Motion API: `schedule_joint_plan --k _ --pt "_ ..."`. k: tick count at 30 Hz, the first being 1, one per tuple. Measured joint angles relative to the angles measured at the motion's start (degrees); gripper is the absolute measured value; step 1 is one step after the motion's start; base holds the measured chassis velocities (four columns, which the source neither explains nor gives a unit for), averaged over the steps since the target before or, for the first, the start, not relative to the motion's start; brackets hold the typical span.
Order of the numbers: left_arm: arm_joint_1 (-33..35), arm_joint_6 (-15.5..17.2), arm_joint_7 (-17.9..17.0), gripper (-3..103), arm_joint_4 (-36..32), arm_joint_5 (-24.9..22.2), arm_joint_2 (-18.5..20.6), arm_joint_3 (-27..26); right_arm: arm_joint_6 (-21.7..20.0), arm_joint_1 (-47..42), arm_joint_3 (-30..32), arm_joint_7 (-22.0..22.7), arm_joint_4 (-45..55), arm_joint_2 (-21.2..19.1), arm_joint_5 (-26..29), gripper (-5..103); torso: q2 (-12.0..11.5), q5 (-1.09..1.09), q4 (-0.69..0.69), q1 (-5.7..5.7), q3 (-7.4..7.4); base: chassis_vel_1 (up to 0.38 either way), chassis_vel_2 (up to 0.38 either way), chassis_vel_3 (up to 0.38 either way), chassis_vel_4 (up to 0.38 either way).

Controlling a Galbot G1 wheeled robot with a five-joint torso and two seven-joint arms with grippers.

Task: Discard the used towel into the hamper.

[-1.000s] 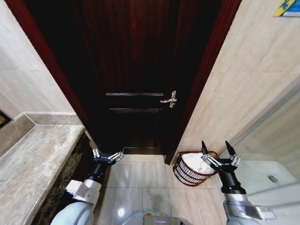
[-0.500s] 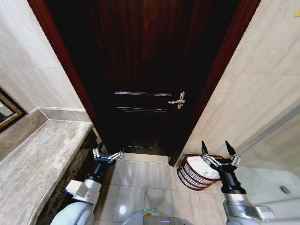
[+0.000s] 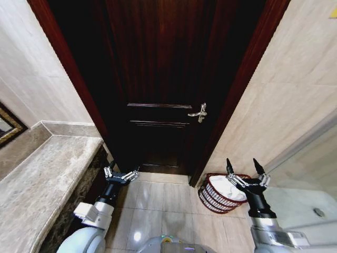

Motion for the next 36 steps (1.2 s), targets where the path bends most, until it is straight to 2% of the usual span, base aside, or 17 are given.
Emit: schedule_joint_plan --k 20,32,33,36 --pt "0.00 0.00 0.00 99 0.00 0.00 0.00 0.00 0.00 0.00 0.00 0.00 0.00 0.00 0.00 100 -0.02 0.00 0.00 0.02 0.00 0.002 -0.002 -0.003 0.002" --pt "0.00 0.00 0.00 99 0.00 0.00 0.00 0.00 0.00 0.01 0.00 0.00 0.00 0.00 0.00 100 -0.02 0.01 0.00 -0.01 -0.01 0.155 -0.152 -0.162 0.173" --pt "0.00 0.00 0.00 99 0.00 0.00 0.00 0.00 0.00 0.00 0.00 0.00 0.01 0.00 0.00 100 -0.01 -0.04 -0.01 -0.02 -0.02 0.254 -0.251 -0.258 0.250" --pt "0.00 0.00 0.00 99 0.00 0.00 0.00 0.00 0.00 0.01 0.00 0.00 0.00 0.00 0.00 100 -0.02 0.03 0.00 -0.01 -0.01 0.264 -0.255 -0.280 0.265"
